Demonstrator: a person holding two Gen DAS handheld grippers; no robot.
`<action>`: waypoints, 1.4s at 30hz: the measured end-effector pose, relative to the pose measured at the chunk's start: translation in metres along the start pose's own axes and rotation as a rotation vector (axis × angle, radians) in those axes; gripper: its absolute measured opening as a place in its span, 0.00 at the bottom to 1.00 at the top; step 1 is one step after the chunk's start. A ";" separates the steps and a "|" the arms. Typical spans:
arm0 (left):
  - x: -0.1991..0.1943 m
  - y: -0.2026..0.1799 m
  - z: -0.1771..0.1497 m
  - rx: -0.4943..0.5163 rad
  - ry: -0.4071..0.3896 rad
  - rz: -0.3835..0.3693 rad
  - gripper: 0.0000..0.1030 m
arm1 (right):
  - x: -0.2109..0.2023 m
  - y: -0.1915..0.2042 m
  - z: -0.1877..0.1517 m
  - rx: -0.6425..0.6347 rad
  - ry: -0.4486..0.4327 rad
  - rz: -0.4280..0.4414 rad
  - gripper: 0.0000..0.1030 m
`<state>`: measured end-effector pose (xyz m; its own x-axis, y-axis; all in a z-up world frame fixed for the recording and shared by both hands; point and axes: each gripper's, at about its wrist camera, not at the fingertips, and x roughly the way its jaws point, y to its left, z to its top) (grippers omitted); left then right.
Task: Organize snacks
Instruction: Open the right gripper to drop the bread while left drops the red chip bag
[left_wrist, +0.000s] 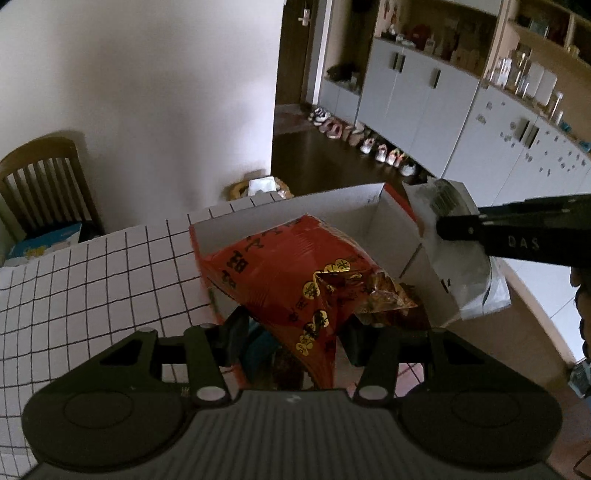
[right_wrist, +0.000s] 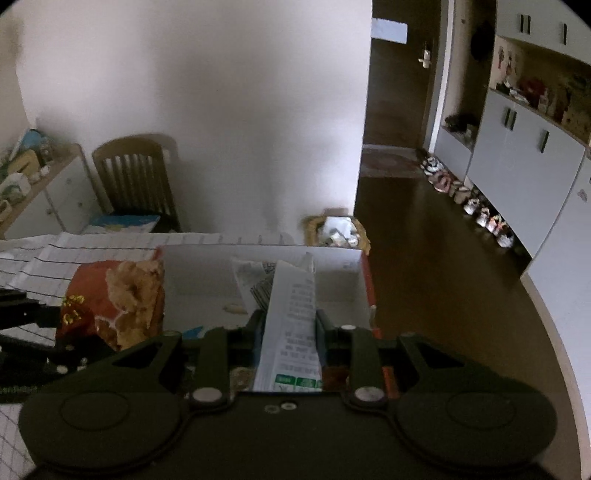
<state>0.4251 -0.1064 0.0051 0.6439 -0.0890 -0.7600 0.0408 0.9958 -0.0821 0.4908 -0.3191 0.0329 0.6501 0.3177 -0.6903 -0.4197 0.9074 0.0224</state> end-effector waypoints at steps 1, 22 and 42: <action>0.004 -0.002 0.000 0.001 0.006 0.007 0.51 | 0.007 -0.003 0.001 0.001 0.005 -0.007 0.26; 0.103 -0.019 0.020 0.040 0.178 0.081 0.51 | 0.107 -0.023 0.001 -0.003 0.154 0.020 0.26; 0.113 -0.028 0.022 0.041 0.221 0.103 0.68 | 0.112 -0.027 -0.008 0.025 0.192 0.053 0.31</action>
<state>0.5134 -0.1439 -0.0641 0.4637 0.0150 -0.8859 0.0174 0.9995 0.0260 0.5702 -0.3105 -0.0505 0.4938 0.3088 -0.8129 -0.4322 0.8983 0.0787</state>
